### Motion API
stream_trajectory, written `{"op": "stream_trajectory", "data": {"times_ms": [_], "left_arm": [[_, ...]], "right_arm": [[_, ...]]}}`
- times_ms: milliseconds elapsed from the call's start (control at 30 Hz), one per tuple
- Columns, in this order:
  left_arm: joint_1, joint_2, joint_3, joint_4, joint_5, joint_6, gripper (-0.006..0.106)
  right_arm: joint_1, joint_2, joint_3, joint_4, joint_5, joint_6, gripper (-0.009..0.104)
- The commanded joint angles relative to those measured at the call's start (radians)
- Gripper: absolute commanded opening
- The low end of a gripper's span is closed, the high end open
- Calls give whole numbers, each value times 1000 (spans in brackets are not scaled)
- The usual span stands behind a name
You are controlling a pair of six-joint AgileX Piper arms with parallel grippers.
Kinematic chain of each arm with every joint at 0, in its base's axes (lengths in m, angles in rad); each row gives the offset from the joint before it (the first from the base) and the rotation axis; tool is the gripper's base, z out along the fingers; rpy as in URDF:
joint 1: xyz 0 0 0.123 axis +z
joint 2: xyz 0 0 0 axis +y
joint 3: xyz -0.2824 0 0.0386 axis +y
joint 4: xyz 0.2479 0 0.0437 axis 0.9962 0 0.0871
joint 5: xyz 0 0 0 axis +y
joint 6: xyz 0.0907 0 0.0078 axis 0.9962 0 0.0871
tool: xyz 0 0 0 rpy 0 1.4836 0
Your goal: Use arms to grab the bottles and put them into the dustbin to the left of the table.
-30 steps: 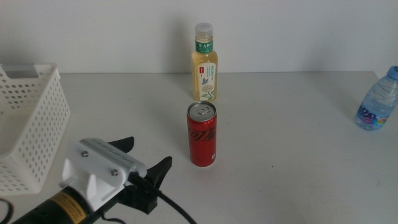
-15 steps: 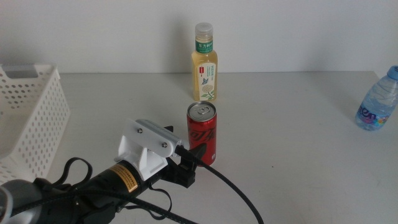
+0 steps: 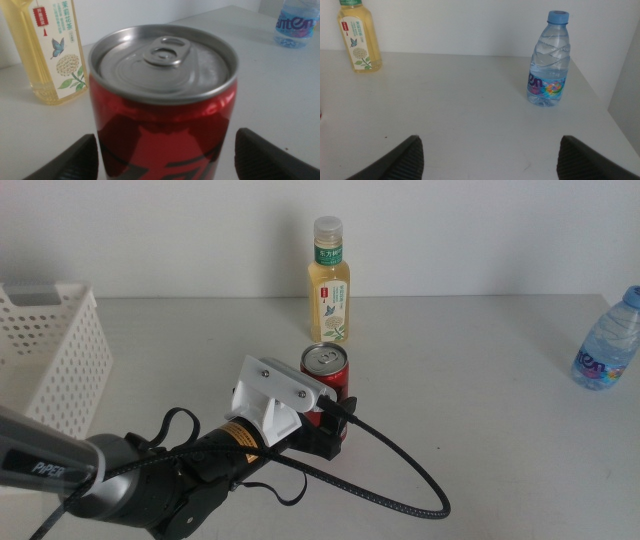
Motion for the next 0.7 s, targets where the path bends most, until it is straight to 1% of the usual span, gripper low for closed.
{"op": "stream_trajectory", "data": {"times_ms": [0, 267, 333, 367, 433, 667], "left_arm": [[-7, -19, -42, 0, -78, -15, 93], [-7, 28, -85, 7, -78, -6, 93], [-7, 29, -85, 7, -78, -4, 90], [-7, 29, -85, 7, -78, -4, 87], [-7, 29, -85, 8, -78, -4, 77], [-7, 7, -85, 9, -32, -3, 29]], "right_arm": [[3, -14, -11, -6, -75, -8, 68], [3, -14, -11, -6, -75, -8, 68], [3, -14, -11, -6, -75, -8, 68], [3, -14, -11, -6, -75, -8, 68], [3, -14, -11, -6, -75, -8, 68], [3, -14, -11, -6, -75, -8, 68]]}}
